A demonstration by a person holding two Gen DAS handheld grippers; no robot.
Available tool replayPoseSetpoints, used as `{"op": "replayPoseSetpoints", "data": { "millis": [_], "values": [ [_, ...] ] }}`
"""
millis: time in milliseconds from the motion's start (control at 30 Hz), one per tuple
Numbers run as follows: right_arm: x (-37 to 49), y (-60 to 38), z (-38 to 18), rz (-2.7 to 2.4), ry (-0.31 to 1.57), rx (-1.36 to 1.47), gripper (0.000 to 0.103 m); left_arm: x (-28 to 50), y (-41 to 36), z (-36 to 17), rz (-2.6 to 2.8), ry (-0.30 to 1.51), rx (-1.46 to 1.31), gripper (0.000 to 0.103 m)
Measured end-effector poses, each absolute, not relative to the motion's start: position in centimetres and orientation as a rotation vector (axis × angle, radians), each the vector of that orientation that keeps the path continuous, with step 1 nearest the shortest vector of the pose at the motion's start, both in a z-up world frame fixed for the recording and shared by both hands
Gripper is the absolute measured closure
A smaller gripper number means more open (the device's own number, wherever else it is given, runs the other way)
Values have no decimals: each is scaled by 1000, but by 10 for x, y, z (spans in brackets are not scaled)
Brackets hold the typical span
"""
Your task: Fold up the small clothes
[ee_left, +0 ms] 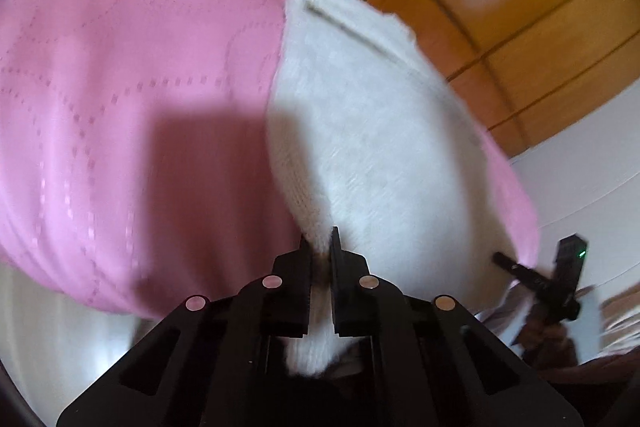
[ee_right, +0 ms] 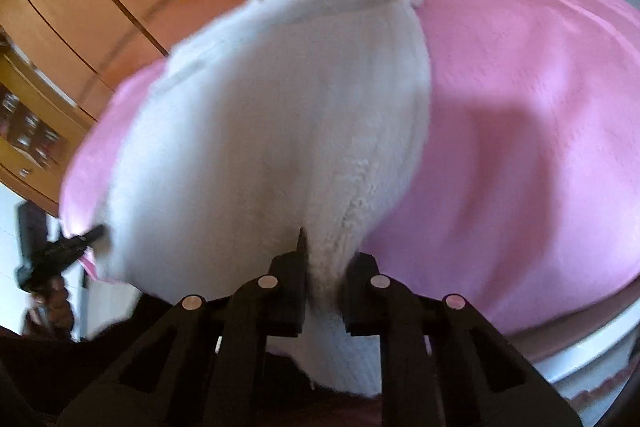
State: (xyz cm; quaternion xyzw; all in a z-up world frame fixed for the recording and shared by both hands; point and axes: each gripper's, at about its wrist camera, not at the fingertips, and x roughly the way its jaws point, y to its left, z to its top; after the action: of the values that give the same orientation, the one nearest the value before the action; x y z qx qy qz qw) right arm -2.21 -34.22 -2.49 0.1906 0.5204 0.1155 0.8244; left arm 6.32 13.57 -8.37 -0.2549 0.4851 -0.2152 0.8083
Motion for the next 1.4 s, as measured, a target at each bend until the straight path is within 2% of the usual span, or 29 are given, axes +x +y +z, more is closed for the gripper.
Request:
{"op": "replayPoseSetpoints", "data": {
  "millis": [167, 333, 533, 600, 633, 667, 700, 733, 767, 967, 1100, 1133, 1167, 1233, 1267, 1300, 1400],
  "values": [
    [13, -351, -6, 233, 1002, 488, 91, 94, 137, -51, -518, 935, -599, 98],
    [69, -365, -13, 135, 961, 542, 92, 146, 117, -33, -519, 877, -581, 98],
    [119, -385, -33, 42, 984, 620, 92, 216, 115, -44, -445, 892, -643, 98],
    [127, -392, -35, 38, 976, 635, 89, 230, 116, -47, -399, 892, -647, 95],
    [129, -395, -34, 37, 967, 646, 85, 235, 123, -51, -395, 893, -678, 89],
    [129, -399, -32, 43, 954, 665, 69, 237, 129, -53, -385, 889, -703, 67],
    [126, -404, -28, 41, 929, 685, 43, 235, 137, -55, -359, 882, -727, 41],
    [120, -409, -23, 17, 899, 684, 33, 231, 146, -58, -324, 861, -753, 35],
    [117, -413, -19, -2, 877, 674, 28, 228, 153, -60, -312, 849, -759, 34],
    [80, -425, -18, -5, 903, 578, 24, 186, 157, -82, -419, 903, -656, 34],
    [77, -398, -38, 17, 980, 435, 26, 172, 131, -99, -455, 938, -549, 34],
    [82, -389, -44, 23, 995, 400, 29, 171, 124, -98, -449, 917, -521, 34],
    [87, -380, -50, 24, 1016, 366, 40, 172, 120, -97, -450, 908, -516, 34],
    [98, -364, -59, 19, 1021, 313, 53, 179, 110, -98, -438, 919, -519, 50],
    [100, -362, -59, 32, 1020, 320, 69, 182, 107, -99, -429, 931, -506, 67],
    [103, -360, -57, 39, 1027, 339, 76, 184, 104, -99, -422, 947, -486, 82],
    [98, -356, -45, 47, 1014, 345, 82, 180, 106, -97, -417, 954, -486, 87]
  ]
}}
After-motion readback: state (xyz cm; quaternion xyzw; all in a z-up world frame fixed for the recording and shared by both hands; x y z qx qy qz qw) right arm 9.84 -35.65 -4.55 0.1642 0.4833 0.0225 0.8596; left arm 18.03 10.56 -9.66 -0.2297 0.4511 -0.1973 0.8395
